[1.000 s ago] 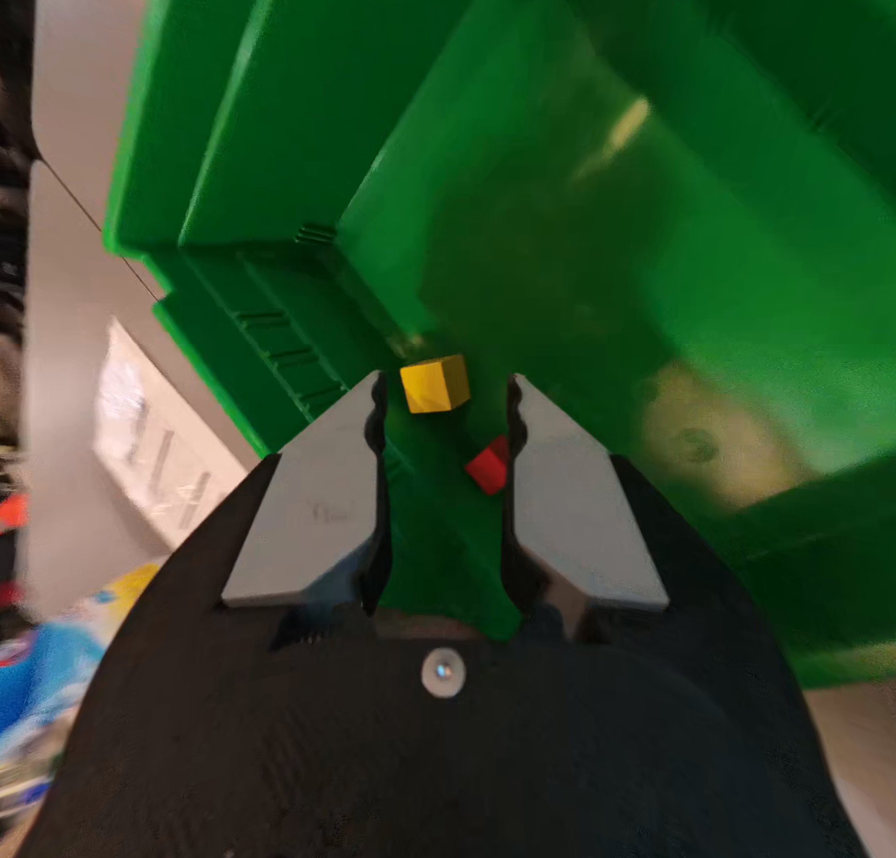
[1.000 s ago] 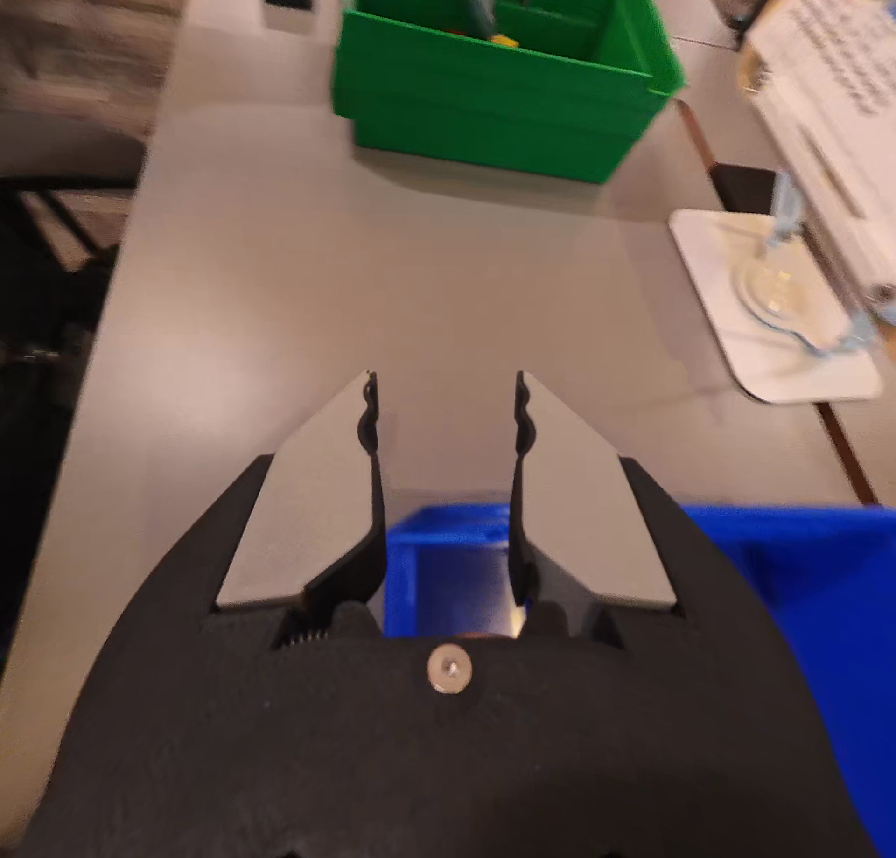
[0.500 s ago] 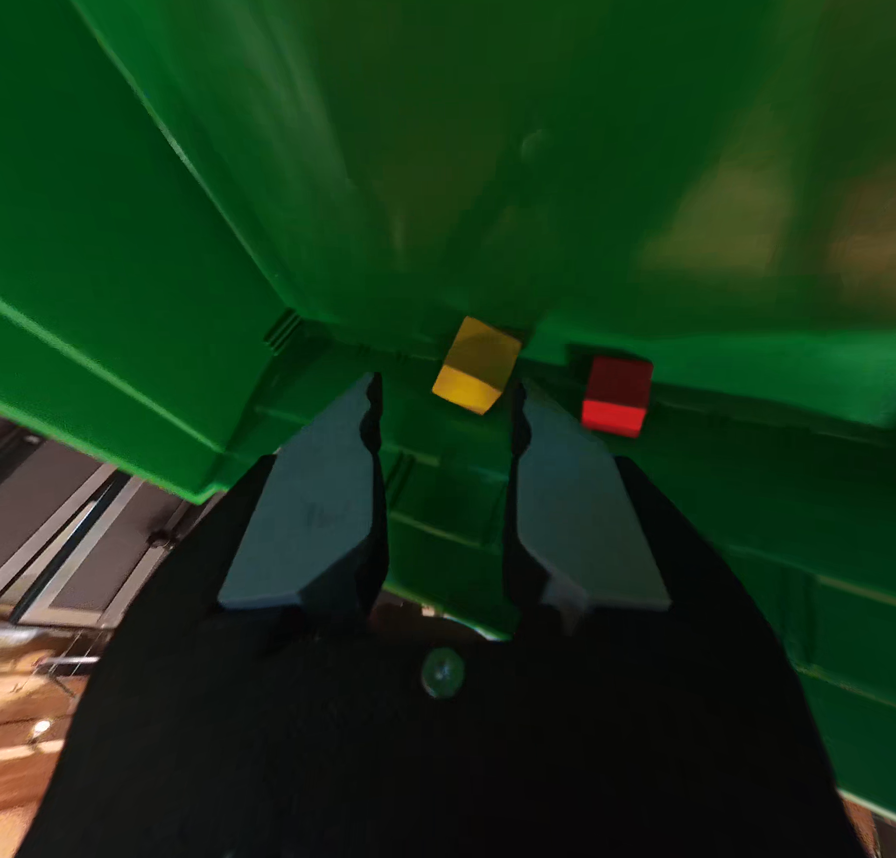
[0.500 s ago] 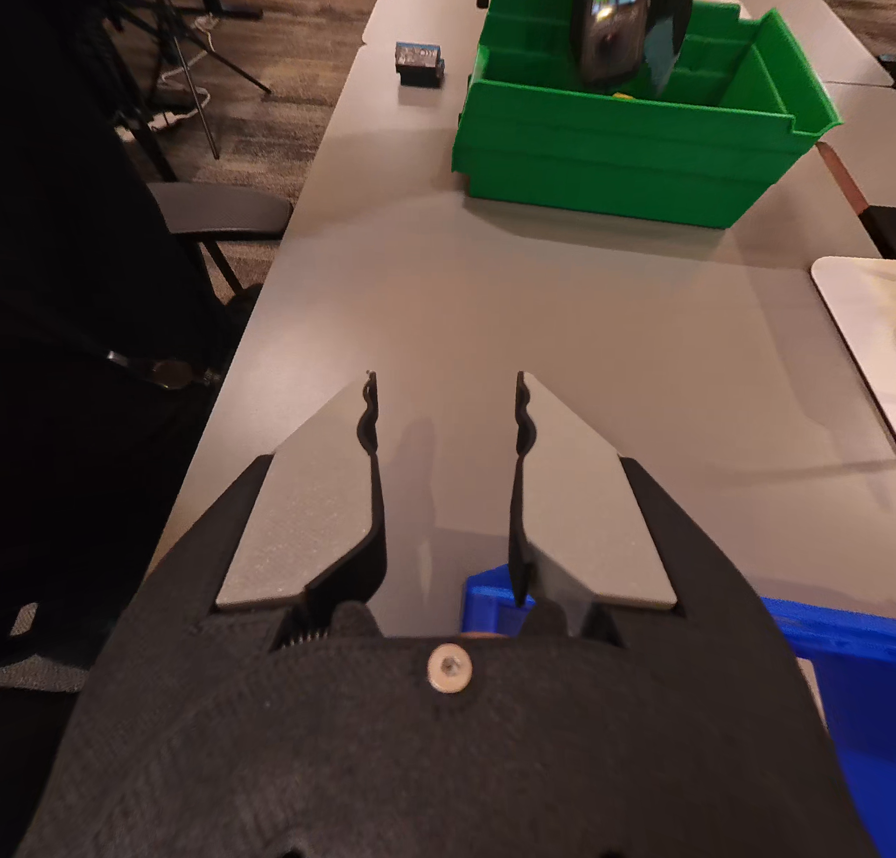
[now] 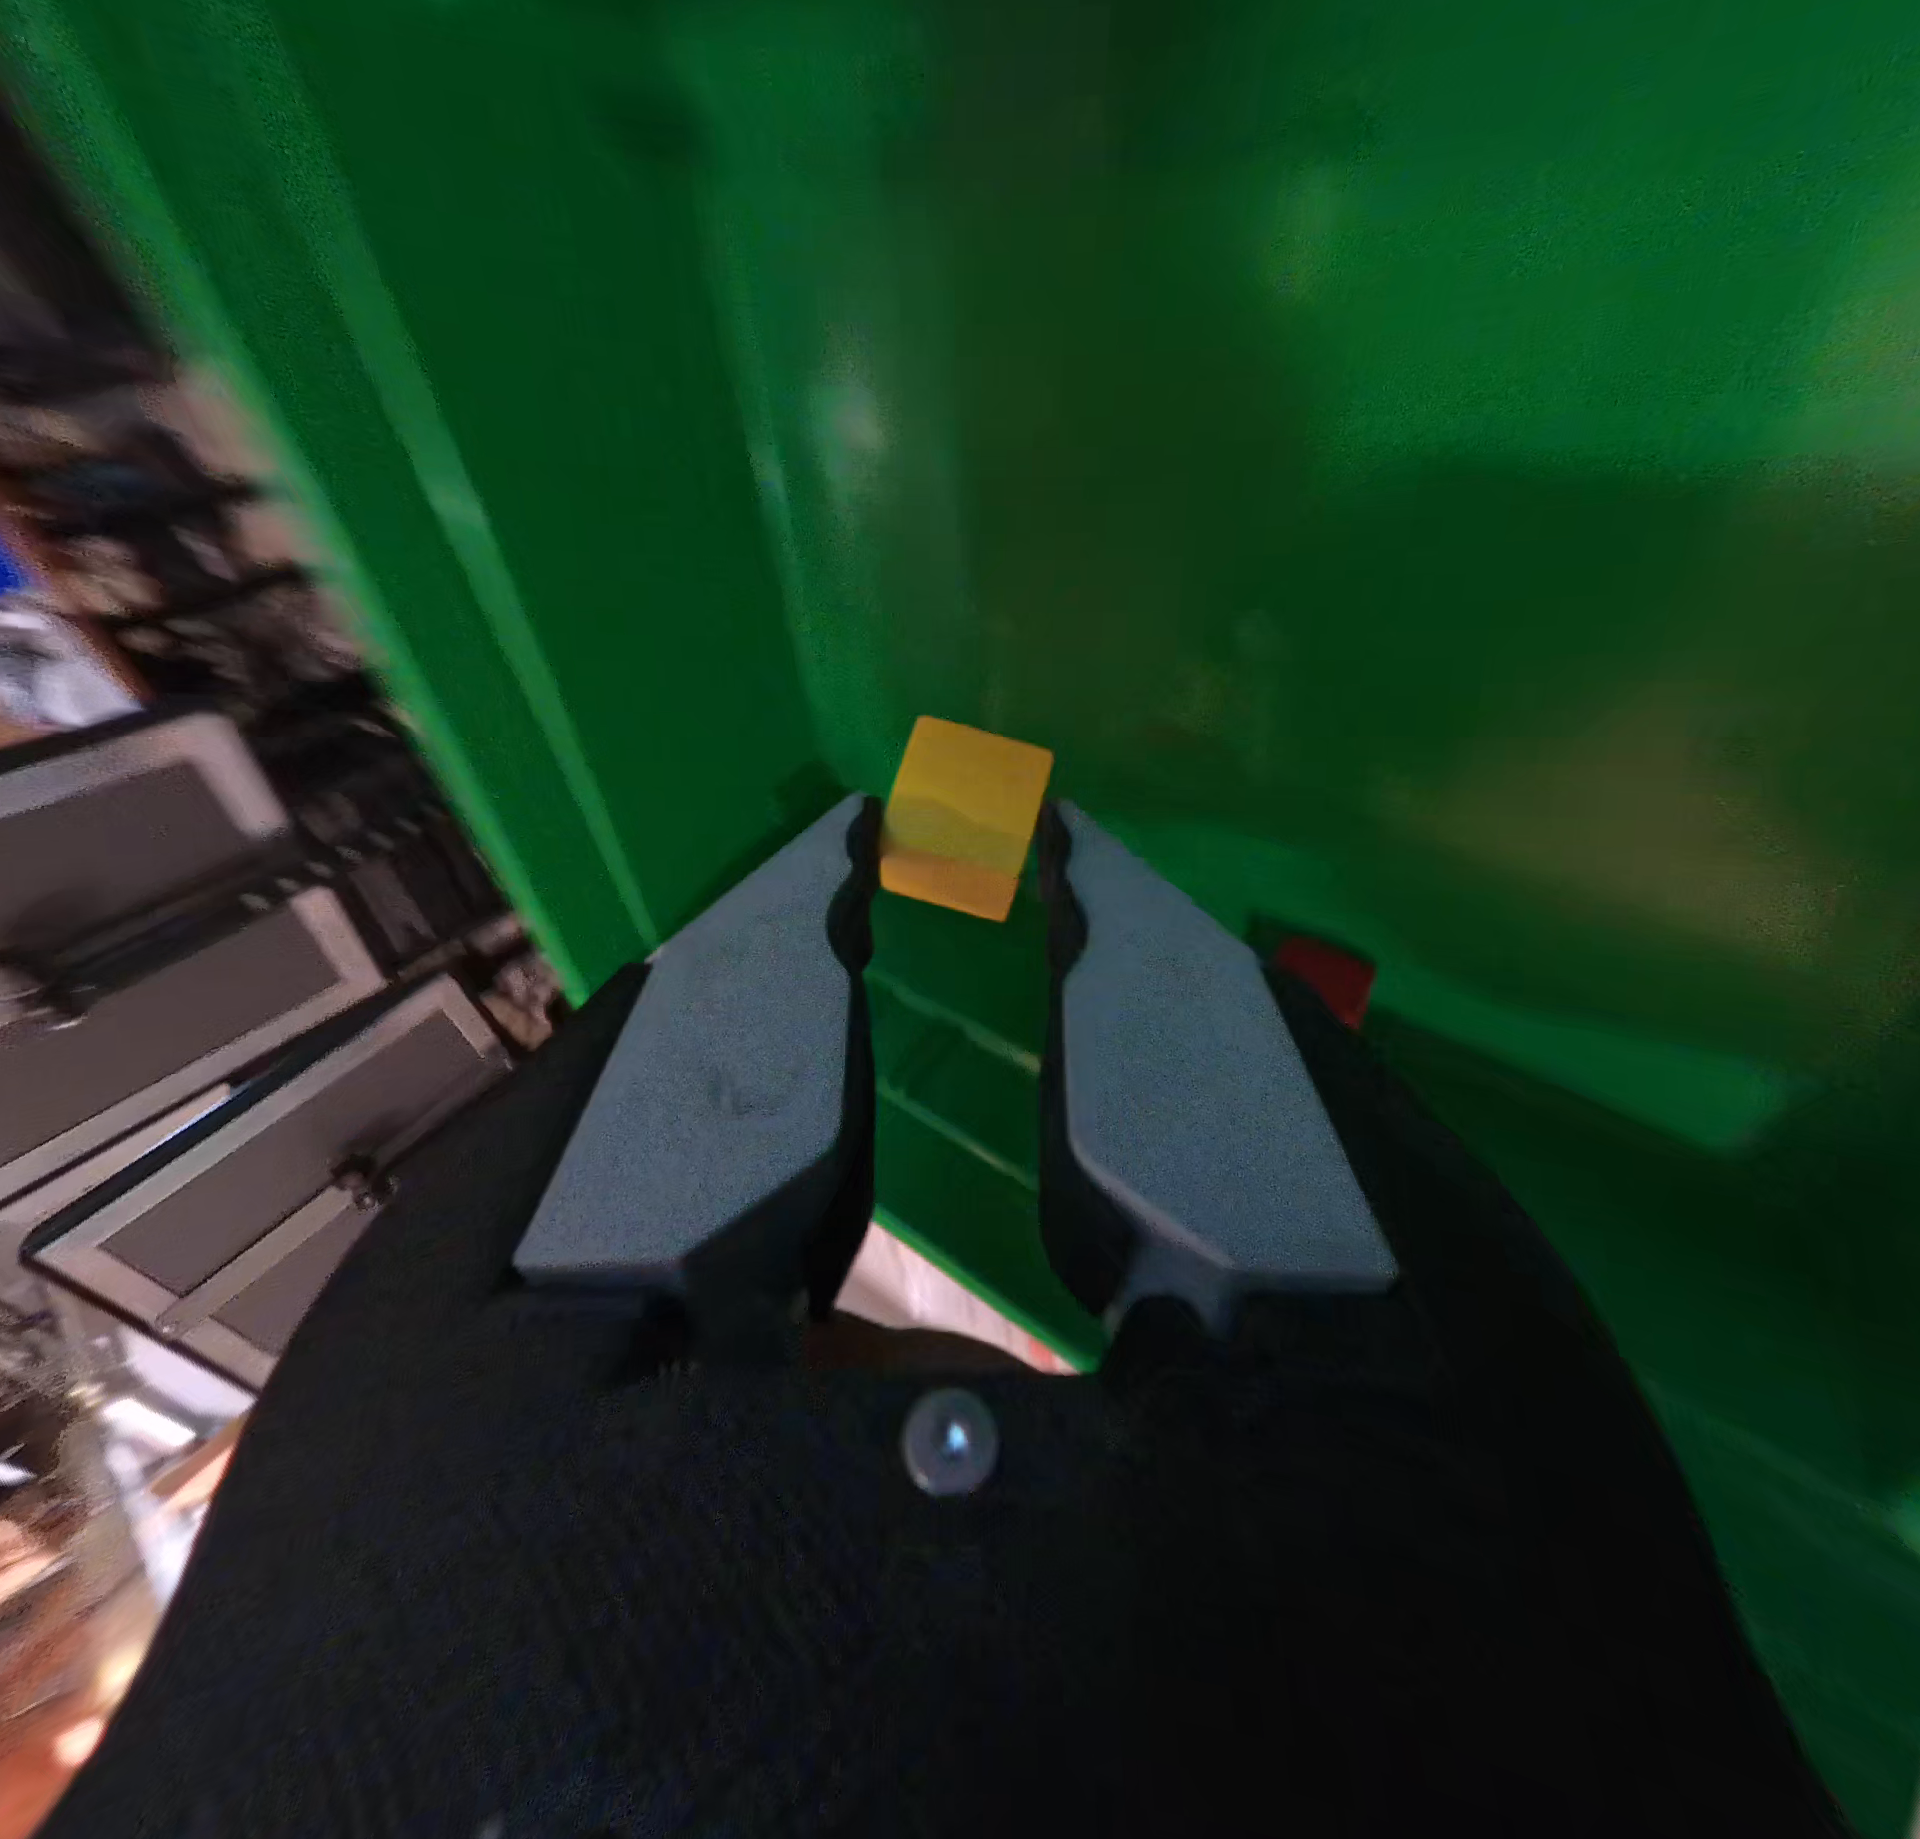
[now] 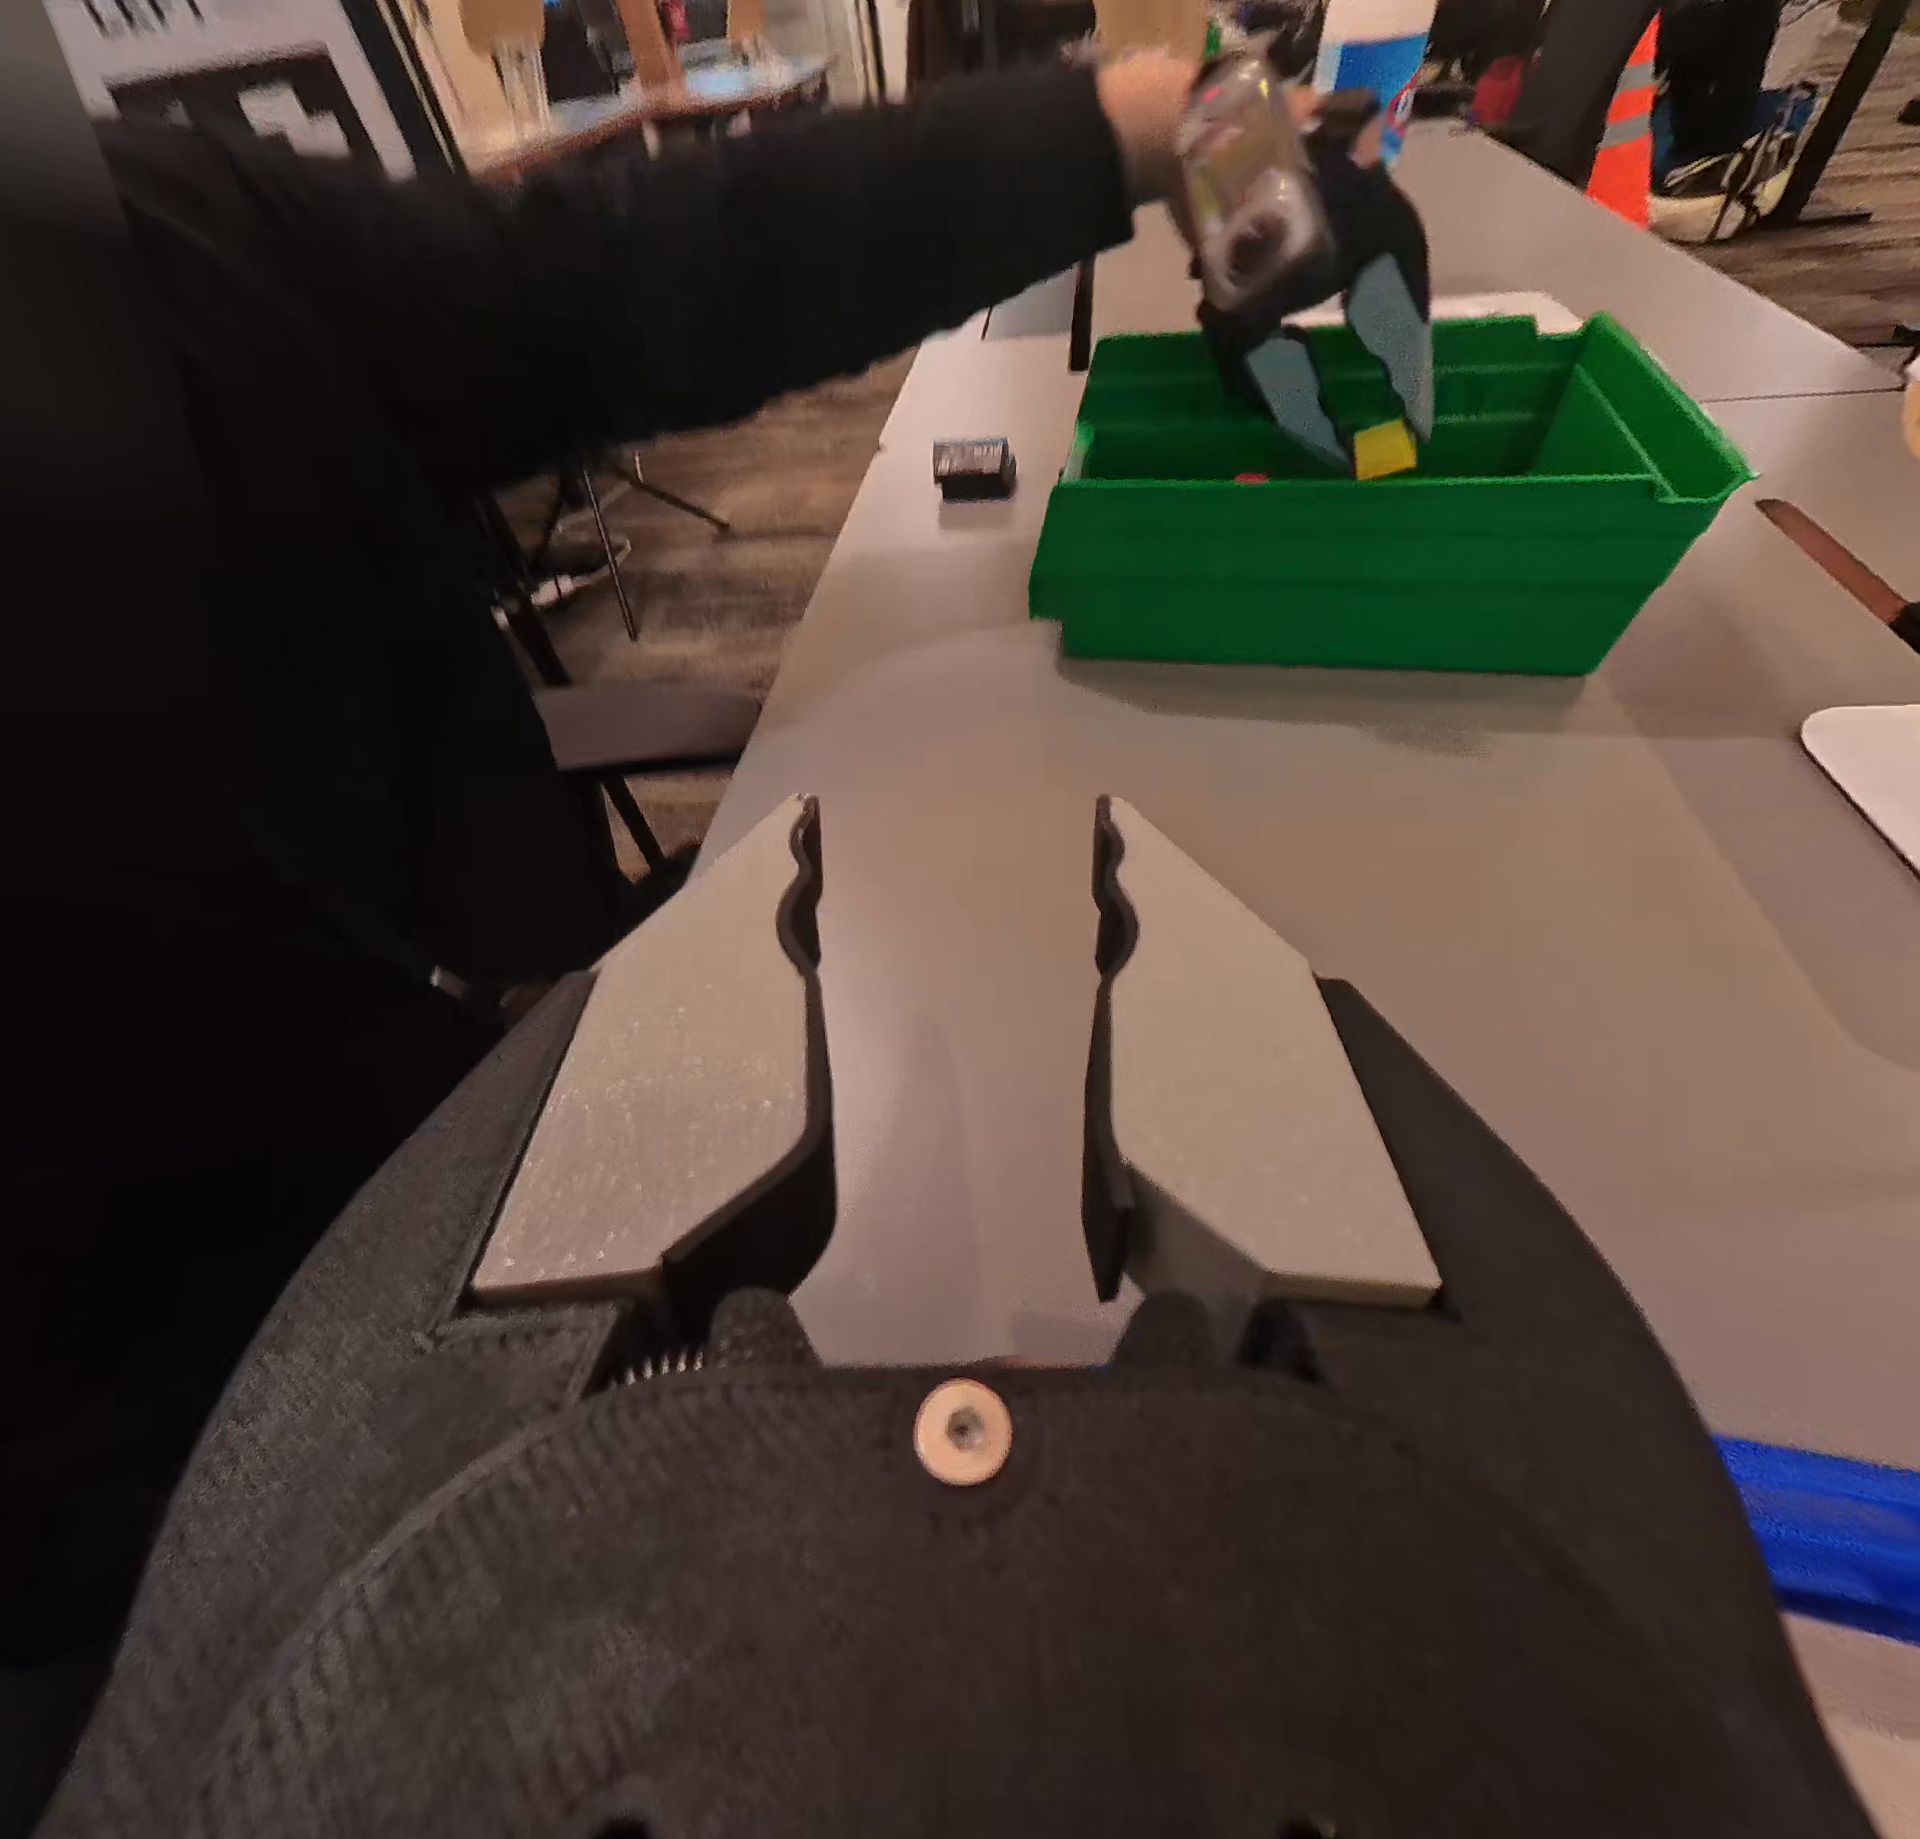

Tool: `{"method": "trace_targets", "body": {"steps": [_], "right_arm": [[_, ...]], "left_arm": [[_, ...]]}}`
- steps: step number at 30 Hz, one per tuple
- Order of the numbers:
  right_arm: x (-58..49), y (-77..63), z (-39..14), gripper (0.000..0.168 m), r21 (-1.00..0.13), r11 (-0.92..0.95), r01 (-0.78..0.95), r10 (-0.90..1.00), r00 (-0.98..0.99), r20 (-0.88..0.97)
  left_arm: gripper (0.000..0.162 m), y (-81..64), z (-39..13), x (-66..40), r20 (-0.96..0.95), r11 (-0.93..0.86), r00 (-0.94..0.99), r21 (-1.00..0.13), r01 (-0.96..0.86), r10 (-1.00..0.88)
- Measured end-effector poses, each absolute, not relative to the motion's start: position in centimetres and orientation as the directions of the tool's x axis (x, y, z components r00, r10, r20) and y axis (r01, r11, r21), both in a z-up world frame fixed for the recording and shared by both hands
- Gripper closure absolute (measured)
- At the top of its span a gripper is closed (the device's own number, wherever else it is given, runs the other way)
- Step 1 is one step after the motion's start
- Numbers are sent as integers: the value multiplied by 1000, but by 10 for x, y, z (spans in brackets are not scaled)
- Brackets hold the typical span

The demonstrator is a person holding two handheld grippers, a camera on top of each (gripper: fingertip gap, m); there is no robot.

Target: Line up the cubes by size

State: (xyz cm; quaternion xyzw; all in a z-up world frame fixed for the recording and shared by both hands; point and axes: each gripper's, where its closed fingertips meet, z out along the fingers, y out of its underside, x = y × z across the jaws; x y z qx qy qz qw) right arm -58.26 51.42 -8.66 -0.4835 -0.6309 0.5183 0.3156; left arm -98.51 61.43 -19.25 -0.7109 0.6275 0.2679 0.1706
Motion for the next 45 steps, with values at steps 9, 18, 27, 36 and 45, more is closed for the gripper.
{"method": "trace_targets", "body": {"steps": [9, 18, 27, 36, 45], "right_arm": [[-650, 518, -70, 108, -927, -336, 169, 903, -224, -368], [-712, 508, -102, 108, -907, -353, 229, 922, -82, -379], [-708, 507, -107, 144, -877, -413, 246, 880, -142, -454], [-591, 575, -70, 144, -928, 41, 371, 987, 131, 97], [-427, 679, -156, 143, -216, 64, 974, 914, 30, 404]], "left_arm": [[134, 539, -68, -781, -773, 338, 441, -609, -718, -456], [134, 517, -99, -702, -768, 363, 459, -624, -692, -445], [135, 515, -111, -697, -735, 334, 479, -658, -675, -480], [145, 529, -94, -769, -685, 123, 657, -716, -687, -314], [143, 540, -90, -806, -598, -5, 761, -786, -619, -253]]}}
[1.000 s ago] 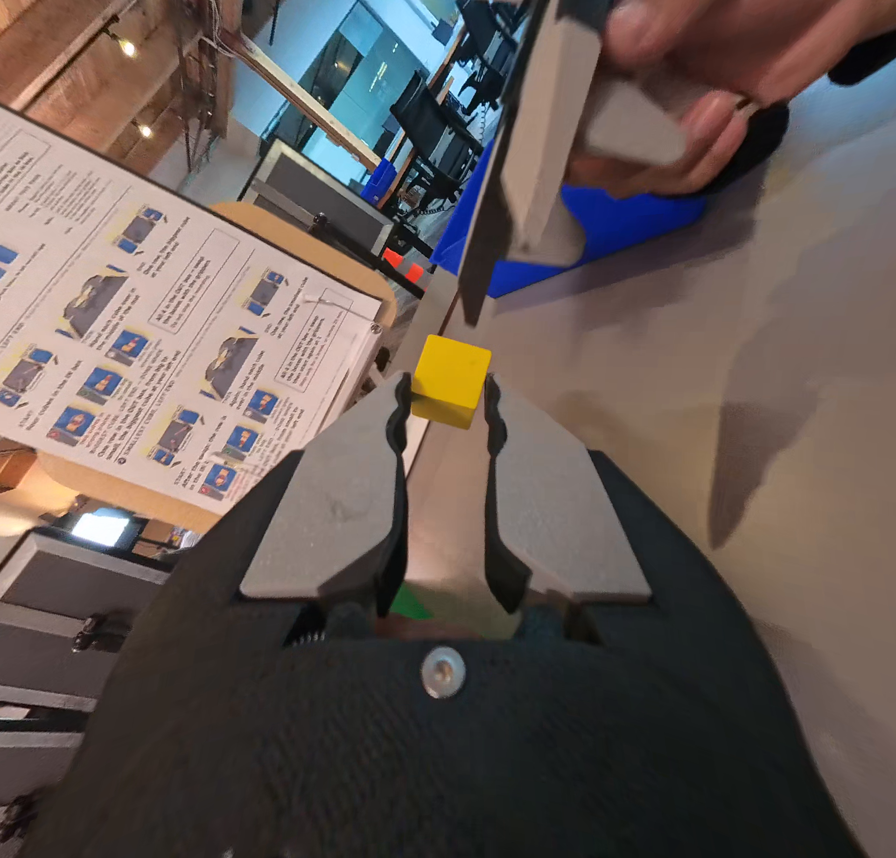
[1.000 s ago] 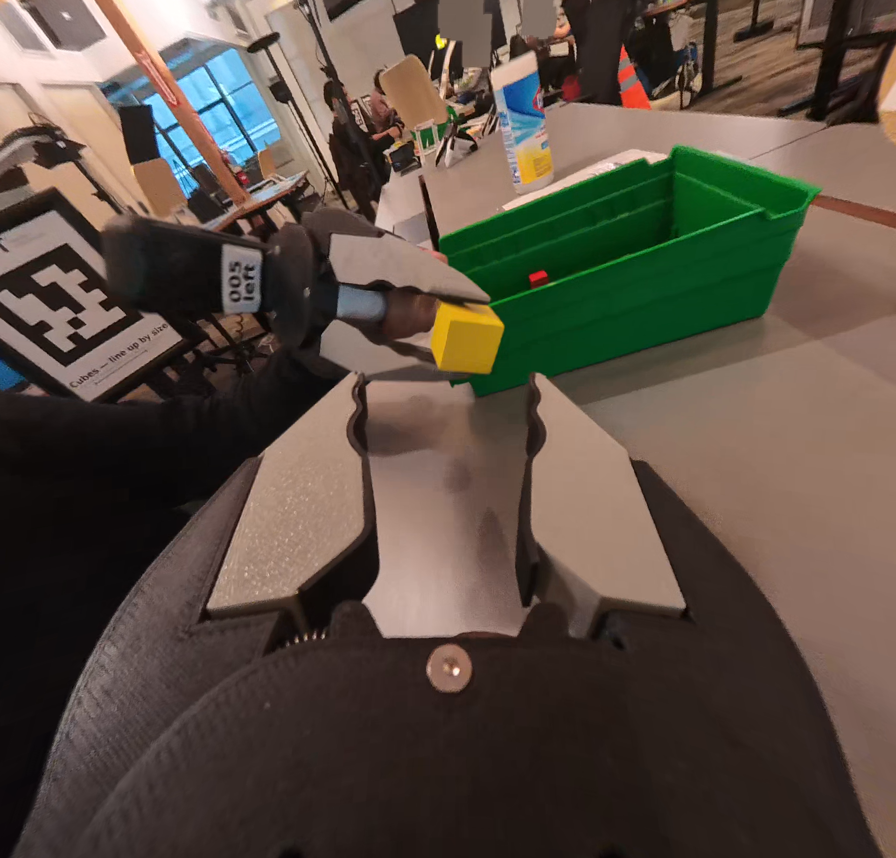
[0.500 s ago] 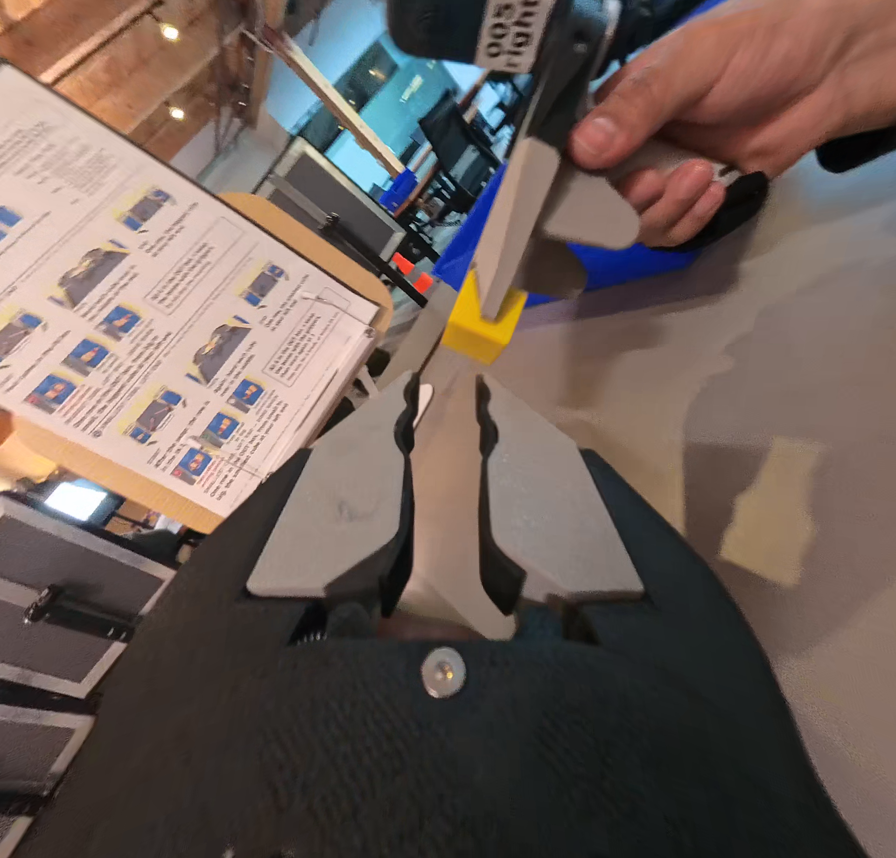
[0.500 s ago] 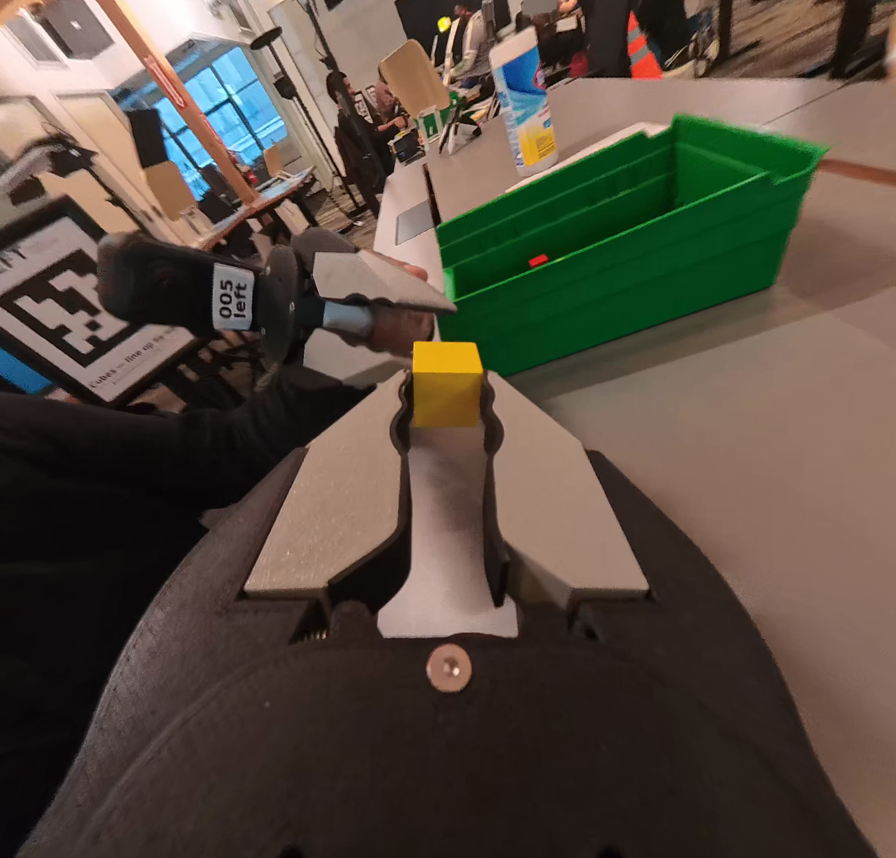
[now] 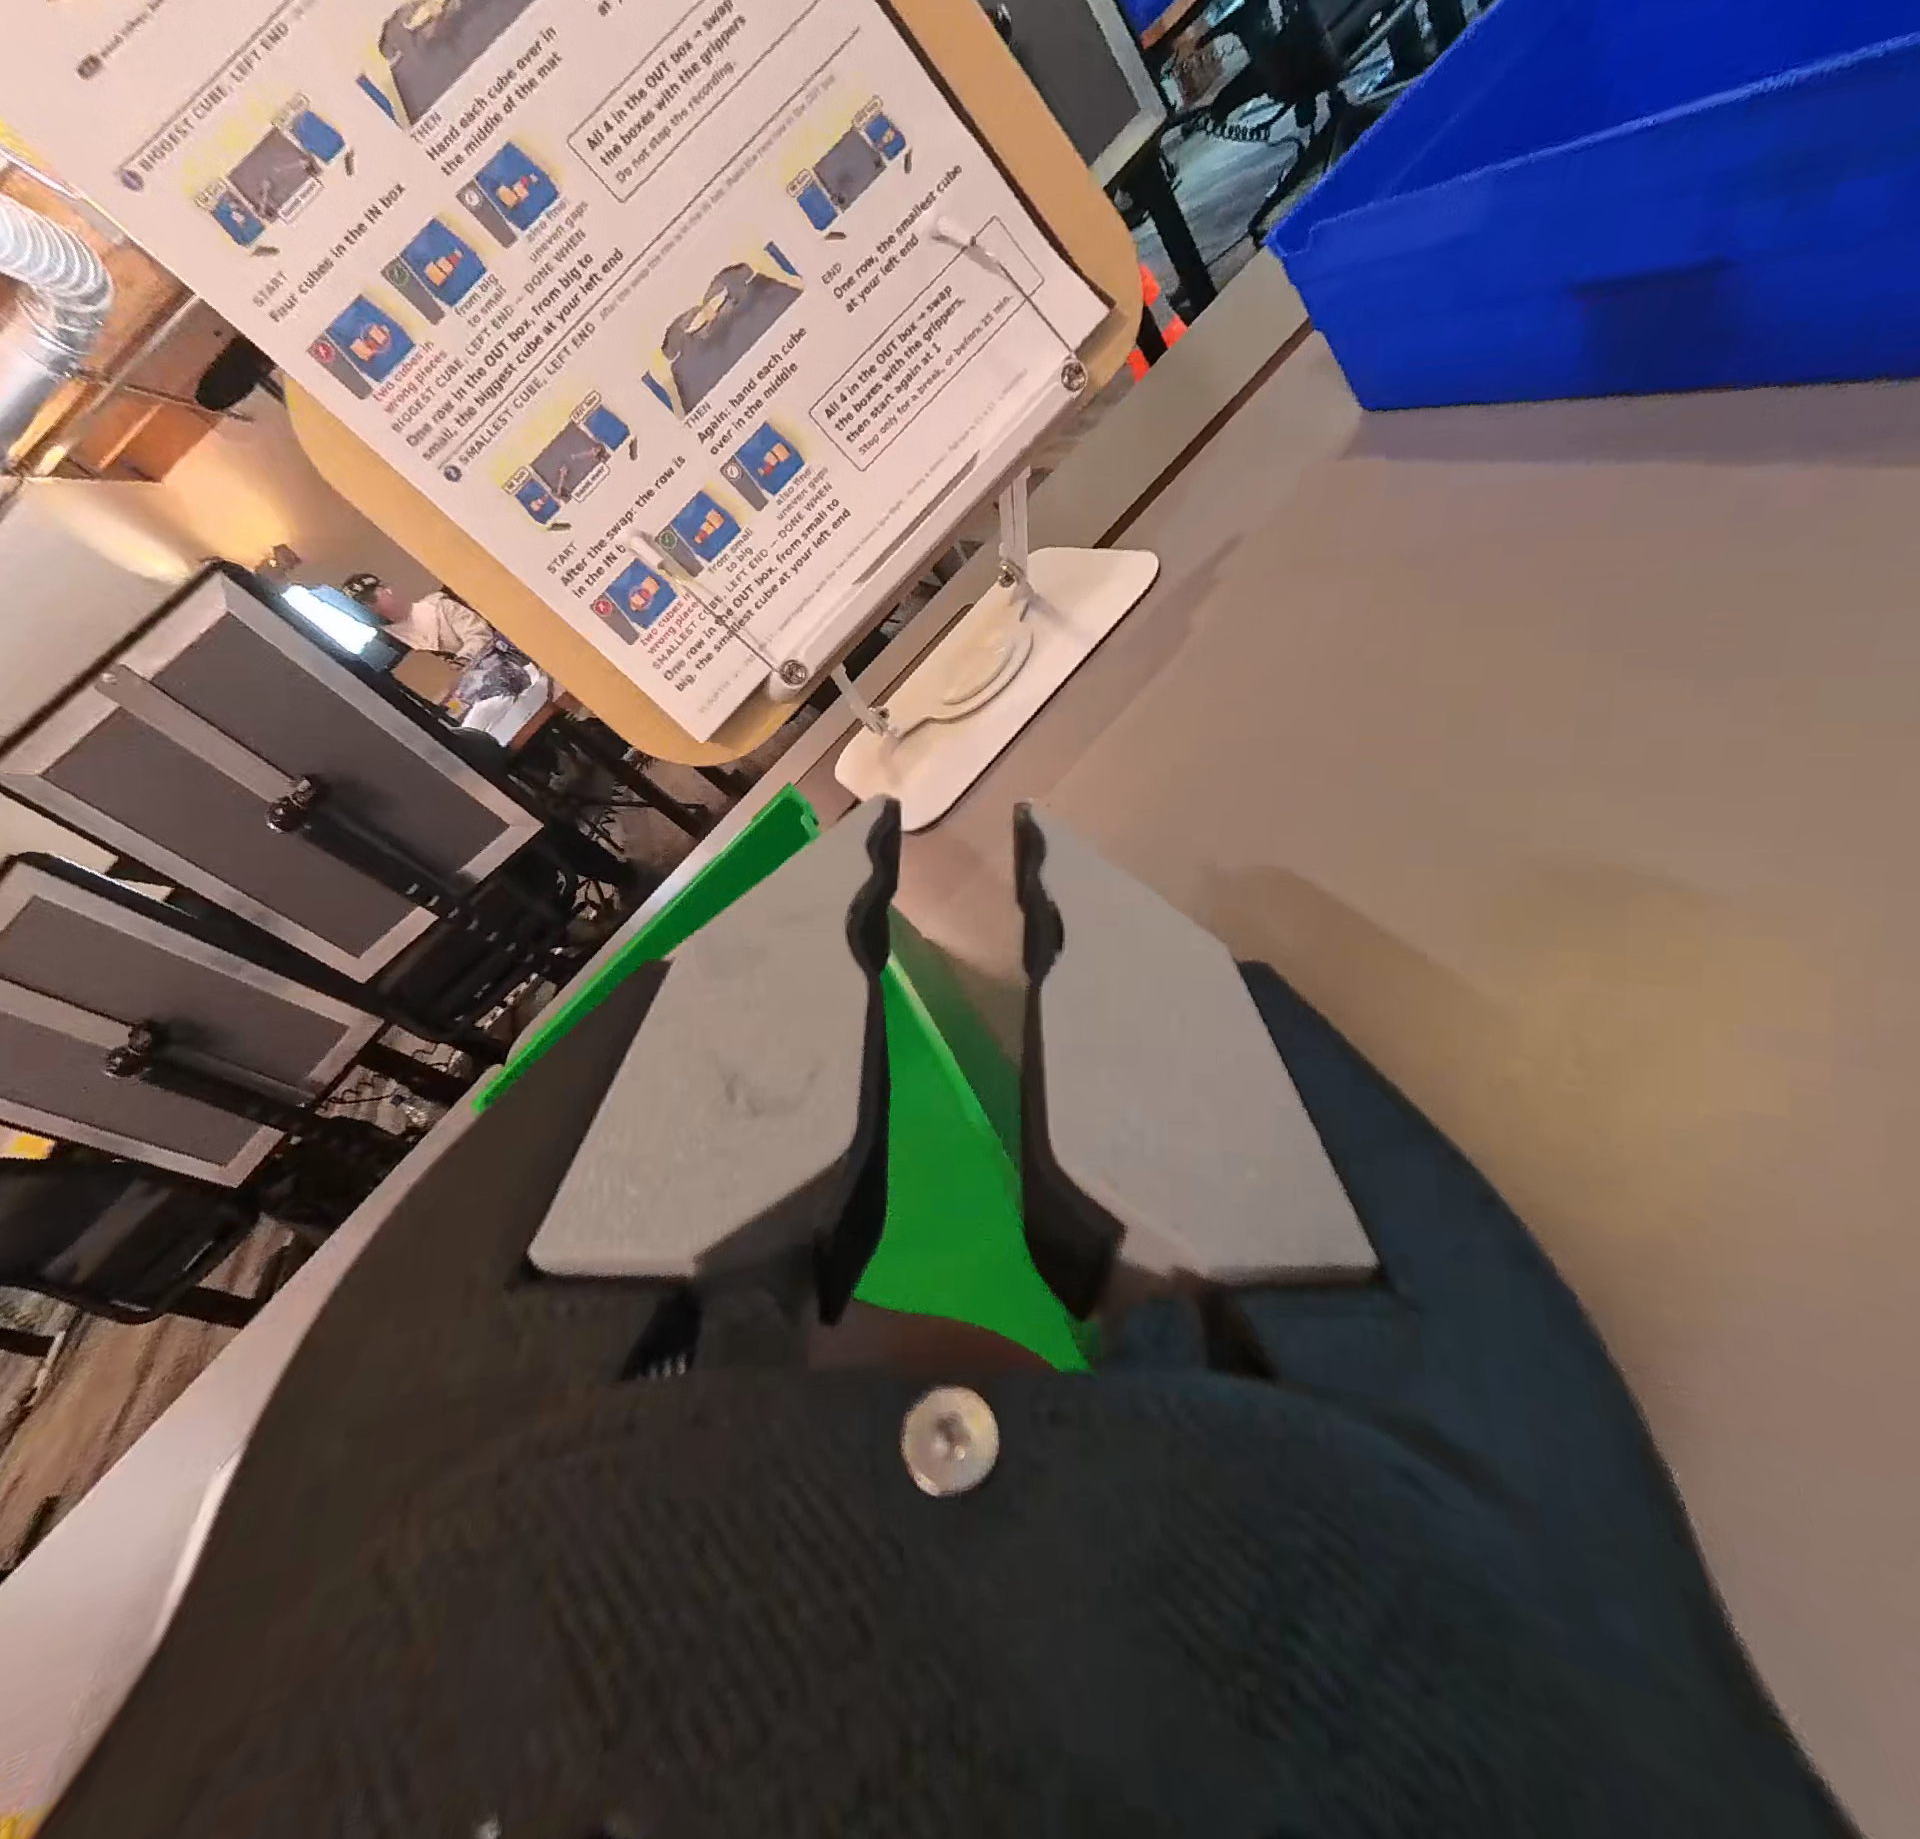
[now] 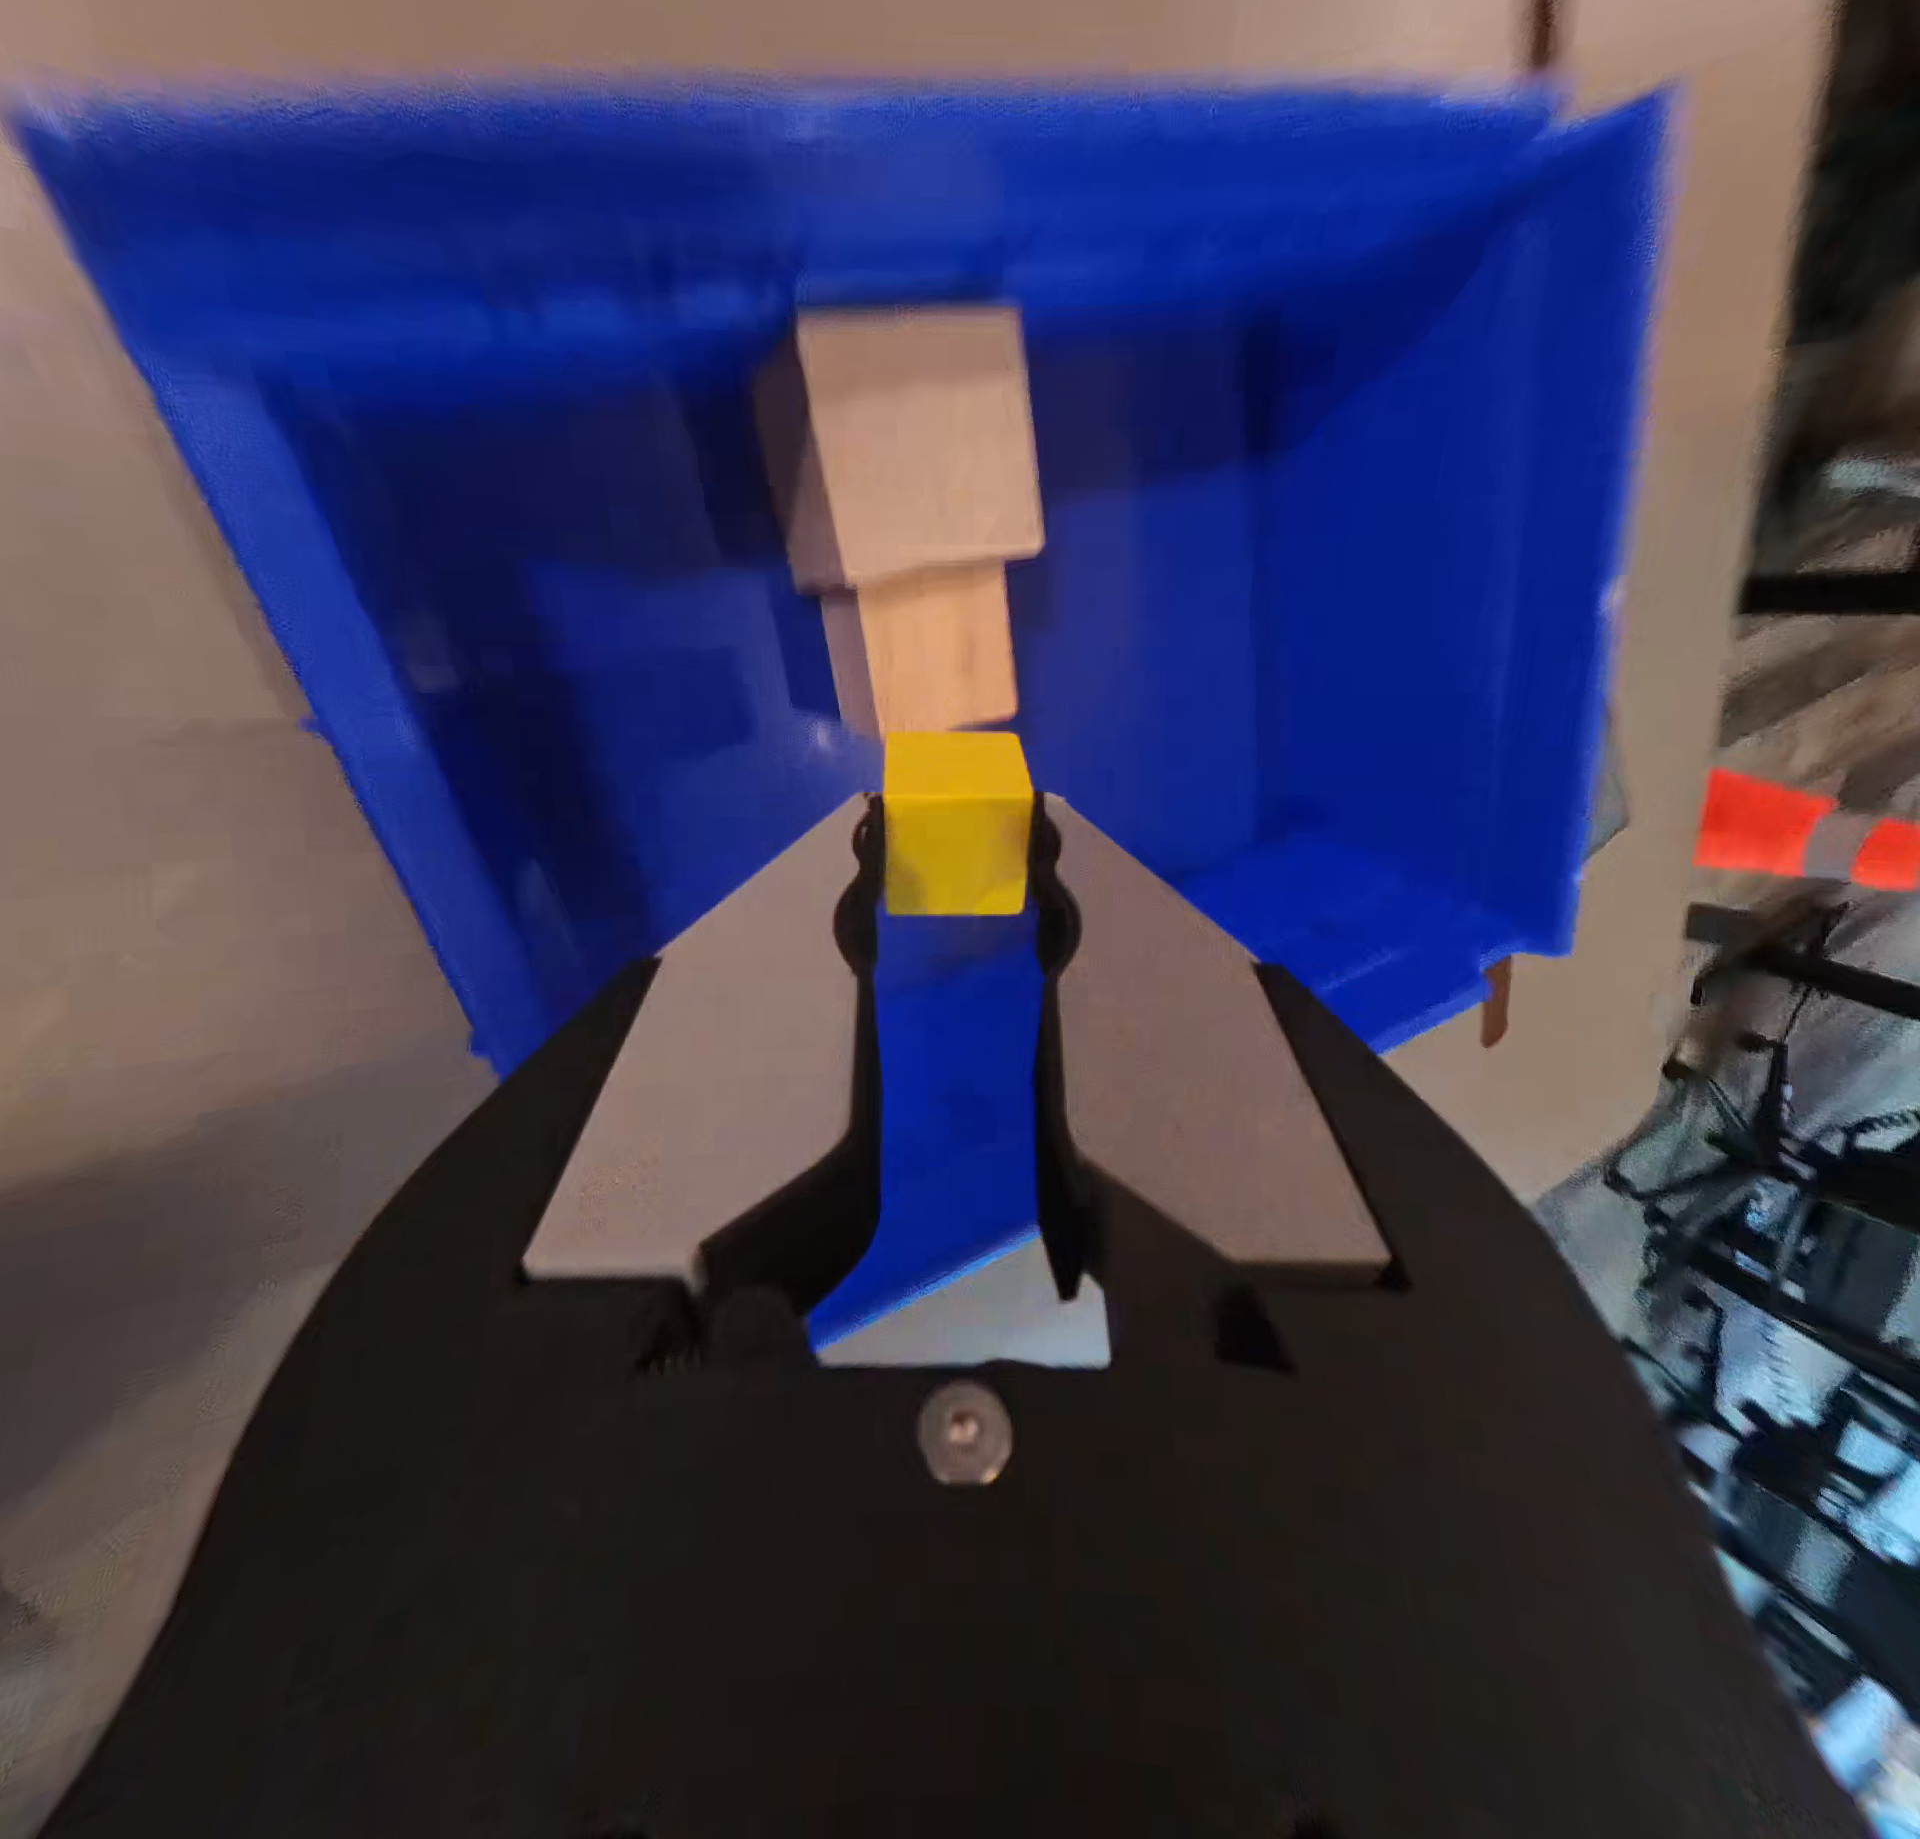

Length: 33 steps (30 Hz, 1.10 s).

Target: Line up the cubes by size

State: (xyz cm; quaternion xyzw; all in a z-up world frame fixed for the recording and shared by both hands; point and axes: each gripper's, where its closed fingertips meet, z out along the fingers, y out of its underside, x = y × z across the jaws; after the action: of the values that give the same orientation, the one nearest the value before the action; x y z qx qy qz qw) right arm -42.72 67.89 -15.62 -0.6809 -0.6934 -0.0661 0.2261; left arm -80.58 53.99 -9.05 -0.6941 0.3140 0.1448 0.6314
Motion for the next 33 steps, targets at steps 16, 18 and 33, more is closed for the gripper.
{"method": "trace_targets", "body": {"steps": [16, 18, 33], "right_arm": [[-421, 699, -242, 143, -33, 94, 995, 981, -87, 171], [-421, 701, -244, 141, -36, 78, 996, 983, -71, 168], [-550, 638, -53, 132, -775, 186, 604, 888, 235, 396]], "left_arm": [[140, 521, -117, -892, -504, -311, 844, -784, -537, -184], [141, 521, -124, -905, -517, -356, 841, -765, -536, -157], [139, 531, -179, -887, -510, -448, 803, -667, -595, -308]]}}
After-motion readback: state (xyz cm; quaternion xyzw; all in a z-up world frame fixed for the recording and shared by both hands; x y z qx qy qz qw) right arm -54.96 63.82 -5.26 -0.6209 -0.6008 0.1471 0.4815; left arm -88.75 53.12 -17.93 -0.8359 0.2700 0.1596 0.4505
